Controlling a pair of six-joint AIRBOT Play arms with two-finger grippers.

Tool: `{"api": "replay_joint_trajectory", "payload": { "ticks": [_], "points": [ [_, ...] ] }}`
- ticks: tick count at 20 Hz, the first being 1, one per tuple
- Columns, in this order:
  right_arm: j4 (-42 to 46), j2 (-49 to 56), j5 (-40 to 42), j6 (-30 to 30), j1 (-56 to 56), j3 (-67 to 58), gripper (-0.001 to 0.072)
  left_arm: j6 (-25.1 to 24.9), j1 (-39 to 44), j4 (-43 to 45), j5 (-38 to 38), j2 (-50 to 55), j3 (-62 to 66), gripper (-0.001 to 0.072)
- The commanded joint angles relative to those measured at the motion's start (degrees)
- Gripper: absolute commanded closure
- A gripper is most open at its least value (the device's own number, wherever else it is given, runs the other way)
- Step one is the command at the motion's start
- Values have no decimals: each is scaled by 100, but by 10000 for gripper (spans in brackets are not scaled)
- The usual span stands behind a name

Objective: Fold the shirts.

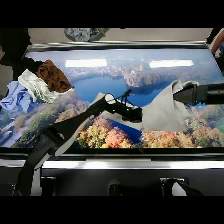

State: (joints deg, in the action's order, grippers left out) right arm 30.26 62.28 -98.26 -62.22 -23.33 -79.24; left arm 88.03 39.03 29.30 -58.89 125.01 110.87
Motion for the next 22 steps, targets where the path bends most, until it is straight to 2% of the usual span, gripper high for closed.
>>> {"api": "replay_joint_trajectory", "payload": {
  "ticks": [1, 3, 7, 9, 14, 17, 18, 19, 20, 21, 22],
  "points": [
    [-22, -173, -13, -144, 0, -4, 662, -280, 267, -496, 208, 122, 9, 668],
    [103, -20, 76, -59, 2, -4, 663, -280, 50, 221, -181, -144, 9, 668],
    [103, 490, 321, 33, 365, -4, 663, -284, -822, 3119, -1615, -1191, 9, 668],
    [103, 776, 796, 52, 916, -4, 663, -457, -1427, 4004, -2052, -1814, 9, 667],
    [74, 1915, 2483, 46, 2509, -4, 663, -507, -2922, 3936, -2236, -3198, 9, 666],
    [-485, 2953, 3676, 59, 3333, -4, 661, -509, -3268, 3823, -2236, -3786, 9, 666],
    [-879, 3311, 3958, 236, 3558, -4, 631, -509, -3292, 3821, -2236, -3915, 9, 665],
    [-1235, 3604, 4129, 435, 3731, -4, 434, -511, -3289, 3823, -2236, -4011, 9, 666],
    [-1609, 3832, 4170, 686, 3834, -4, 171, -514, -3279, 3823, -2236, -4057, 7, 665],
    [-1921, 3978, 4118, 966, 3832, -4, 97, -516, -3270, 3825, -2256, -4070, 7, 665],
    [-1928, 3982, 4059, 1025, 3722, -4, 97, -522, -3274, 3827, -2302, -4063, 0, 666]
  ]
}}
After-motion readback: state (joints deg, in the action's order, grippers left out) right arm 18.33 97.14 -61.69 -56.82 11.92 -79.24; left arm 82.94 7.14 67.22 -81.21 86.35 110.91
